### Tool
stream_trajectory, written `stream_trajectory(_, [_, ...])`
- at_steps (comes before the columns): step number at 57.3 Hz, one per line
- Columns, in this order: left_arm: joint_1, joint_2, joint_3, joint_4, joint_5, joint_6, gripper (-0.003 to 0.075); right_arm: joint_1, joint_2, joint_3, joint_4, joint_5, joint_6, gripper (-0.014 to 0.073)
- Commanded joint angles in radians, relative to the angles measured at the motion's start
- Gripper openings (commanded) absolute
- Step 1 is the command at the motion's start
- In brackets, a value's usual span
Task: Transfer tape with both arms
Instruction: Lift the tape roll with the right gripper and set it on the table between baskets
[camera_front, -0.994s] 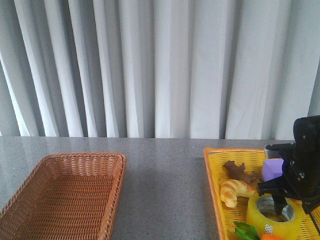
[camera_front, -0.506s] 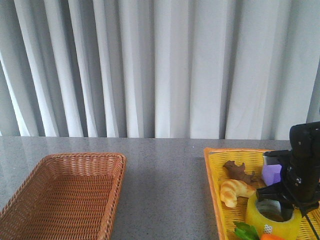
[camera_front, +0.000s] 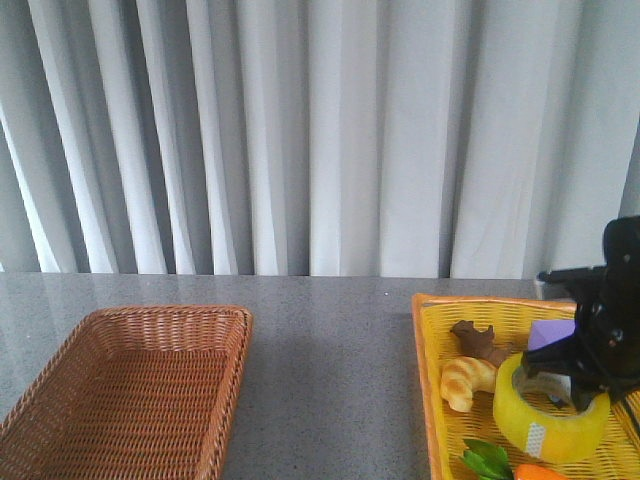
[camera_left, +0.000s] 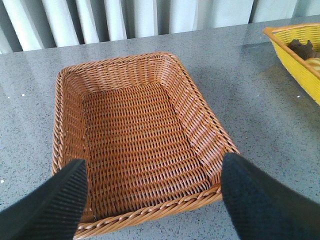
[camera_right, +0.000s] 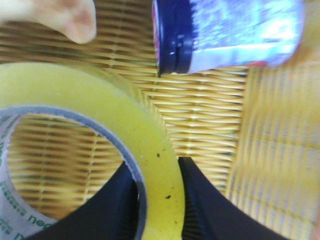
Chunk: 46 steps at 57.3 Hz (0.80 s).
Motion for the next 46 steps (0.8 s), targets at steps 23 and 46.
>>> stream_trajectory(23, [-0.008,0.007,-0.029,-0.006,-0.062,0.0,0.0534,0.069,-0.19,-0.168,0.27,-0.081,-0.178,0.0143])
stream_trajectory(46, [-0.008,0.007,-0.029,-0.006,-0.062,0.0,0.0534,0.43,-0.049,-0.242,0.111,-0.15,-0.152,0.0153])
